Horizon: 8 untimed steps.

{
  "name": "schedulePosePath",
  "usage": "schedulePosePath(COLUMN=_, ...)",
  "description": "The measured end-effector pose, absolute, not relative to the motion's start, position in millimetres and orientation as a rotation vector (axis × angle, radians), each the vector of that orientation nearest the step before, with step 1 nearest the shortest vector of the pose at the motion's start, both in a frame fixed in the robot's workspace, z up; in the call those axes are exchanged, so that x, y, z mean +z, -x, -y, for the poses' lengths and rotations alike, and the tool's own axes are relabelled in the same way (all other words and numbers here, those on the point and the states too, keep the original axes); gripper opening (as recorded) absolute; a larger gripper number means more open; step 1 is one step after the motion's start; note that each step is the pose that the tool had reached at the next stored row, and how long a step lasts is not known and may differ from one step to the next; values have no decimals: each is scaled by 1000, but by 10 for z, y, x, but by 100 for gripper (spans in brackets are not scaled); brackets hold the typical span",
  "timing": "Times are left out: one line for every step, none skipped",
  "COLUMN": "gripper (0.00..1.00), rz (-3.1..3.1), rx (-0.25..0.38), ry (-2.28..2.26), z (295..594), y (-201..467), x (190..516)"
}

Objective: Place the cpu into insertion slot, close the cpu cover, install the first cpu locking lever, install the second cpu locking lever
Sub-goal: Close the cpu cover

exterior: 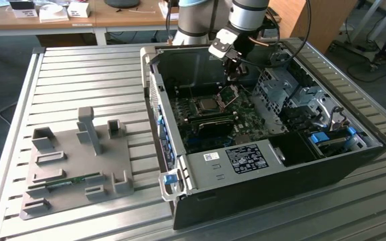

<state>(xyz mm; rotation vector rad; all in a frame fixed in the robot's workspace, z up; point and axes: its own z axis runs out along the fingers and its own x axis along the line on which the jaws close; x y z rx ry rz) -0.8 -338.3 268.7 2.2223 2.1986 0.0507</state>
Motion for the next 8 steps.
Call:
schedulePosePath(gripper=11, rz=-2199, rx=51, ry=-2222, z=3383, y=6, x=2687)
schedulePosePath(gripper=11, rz=-2199, rx=51, ry=-2222, z=3383, y=3, x=2687)
schedulePosePath(gripper=11, rz=-2199, rx=51, ry=-2222, z=3383, y=0, x=2687)
schedulePosePath(gripper=11, rz=-2199, rx=51, ry=-2222, z=3384, y=-3, x=2687)
schedulePosePath(gripper=11, rz=-2199, rx=51, ry=-2222, z=3383, y=-3, x=2687)
schedulePosePath(gripper=11, rz=-2199, rx=51, ry=-2222, z=3384, y=-3, x=2687)
schedulePosePath(gripper=11, rz=-2199, rx=51, ry=-2222, z=3383, y=-3, x=2687)
schedulePosePath(gripper=11, rz=-2199, rx=51, ry=-2222, z=3383, y=-4, x=2687)
